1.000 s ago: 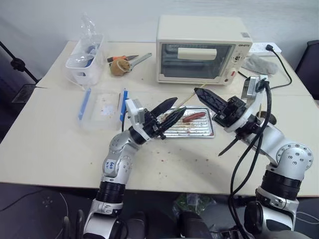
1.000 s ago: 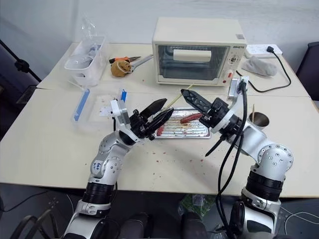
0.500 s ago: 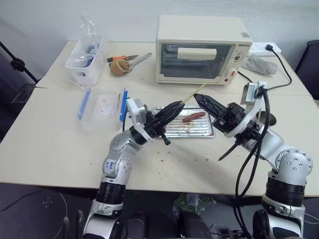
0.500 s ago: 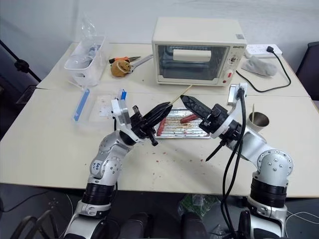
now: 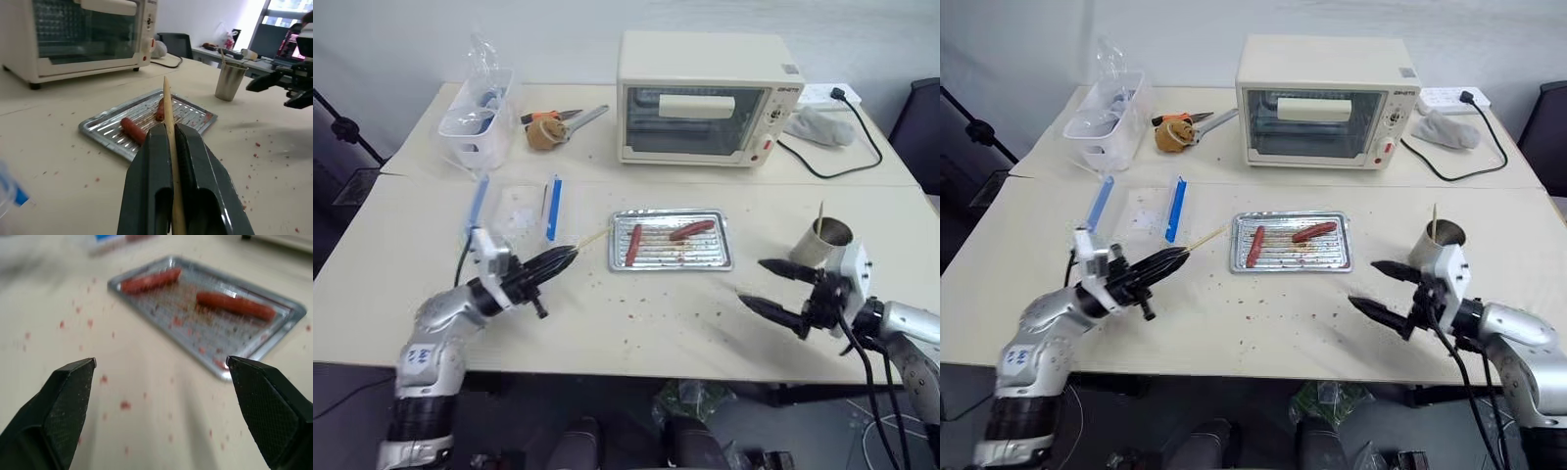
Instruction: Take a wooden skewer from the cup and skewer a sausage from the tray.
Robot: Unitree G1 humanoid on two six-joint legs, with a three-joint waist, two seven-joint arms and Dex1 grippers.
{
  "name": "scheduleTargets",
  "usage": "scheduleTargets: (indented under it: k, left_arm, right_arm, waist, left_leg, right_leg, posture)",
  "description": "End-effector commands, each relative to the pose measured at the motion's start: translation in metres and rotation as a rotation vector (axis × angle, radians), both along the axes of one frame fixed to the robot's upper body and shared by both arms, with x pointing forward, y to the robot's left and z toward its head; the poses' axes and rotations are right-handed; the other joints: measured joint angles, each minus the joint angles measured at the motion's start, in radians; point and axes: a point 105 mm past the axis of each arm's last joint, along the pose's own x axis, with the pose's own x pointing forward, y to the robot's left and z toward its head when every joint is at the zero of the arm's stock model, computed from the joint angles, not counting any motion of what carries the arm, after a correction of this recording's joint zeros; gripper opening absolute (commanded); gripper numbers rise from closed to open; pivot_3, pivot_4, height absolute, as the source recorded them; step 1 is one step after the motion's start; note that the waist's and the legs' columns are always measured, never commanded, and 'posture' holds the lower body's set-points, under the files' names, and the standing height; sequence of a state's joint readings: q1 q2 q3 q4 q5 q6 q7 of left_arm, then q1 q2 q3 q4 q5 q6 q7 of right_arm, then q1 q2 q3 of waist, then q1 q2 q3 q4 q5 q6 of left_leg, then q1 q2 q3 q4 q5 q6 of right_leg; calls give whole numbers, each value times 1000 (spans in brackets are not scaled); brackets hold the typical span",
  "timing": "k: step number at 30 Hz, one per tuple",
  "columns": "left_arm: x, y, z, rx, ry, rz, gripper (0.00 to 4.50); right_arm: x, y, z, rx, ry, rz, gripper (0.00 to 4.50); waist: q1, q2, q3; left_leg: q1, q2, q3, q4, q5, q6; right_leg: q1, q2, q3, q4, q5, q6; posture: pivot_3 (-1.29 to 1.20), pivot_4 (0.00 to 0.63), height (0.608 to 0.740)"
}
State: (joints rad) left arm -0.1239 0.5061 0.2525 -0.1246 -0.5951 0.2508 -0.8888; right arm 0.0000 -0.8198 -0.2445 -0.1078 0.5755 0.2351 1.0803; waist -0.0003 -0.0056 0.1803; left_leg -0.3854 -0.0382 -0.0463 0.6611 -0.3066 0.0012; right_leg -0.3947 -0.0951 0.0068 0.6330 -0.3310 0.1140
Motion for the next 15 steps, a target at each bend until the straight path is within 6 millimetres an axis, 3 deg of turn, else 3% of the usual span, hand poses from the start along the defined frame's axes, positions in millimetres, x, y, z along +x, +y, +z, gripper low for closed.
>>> scheduleTargets:
  k: [1,4,6,11,15]
  left_arm:
    - [-11,11,6,-2,-15,32,0]
    - [-17,20,-2,1,16,72,0]
    - [-18,21,-4,-5,23,87,0]
    - [-14,9,-6,-34,25,72,0]
    - [-14,4,-7,-47,22,73,0]
  right_arm:
    - [0,-5,9,-39,-79,6,4489]
    - [4,3,14,-78,-97,48,4489]
    - [16,21,26,-87,-85,101,4489]
    - [65,71,45,-227,-109,201,4489]
    - [109,92,42,-337,-135,143,4489]
  waist:
    - [0,0,0]
    - [1,0,0]
    - [-4,0,0]
    - [-6,1,0]
    - [0,0,0]
  left_leg:
    - [0,0,0,0,0,0]
    - [0,0,-1,0,0,0]
    - [0,0,-1,0,0,-1]
    - [0,2,-1,-1,0,-3]
    - [-1,1,-1,-4,0,-3]
  right_leg:
    - [0,0,0,-1,0,0]
    - [0,-1,-1,-1,0,0]
    - [1,-1,0,-2,0,0]
    - [-1,0,-1,-1,0,-1]
    - [-2,0,-2,-4,0,-1]
  posture:
    - [0,150,740]
    - [0,150,740]
    - [0,150,740]
    - [0,150,740]
    - [0,150,740]
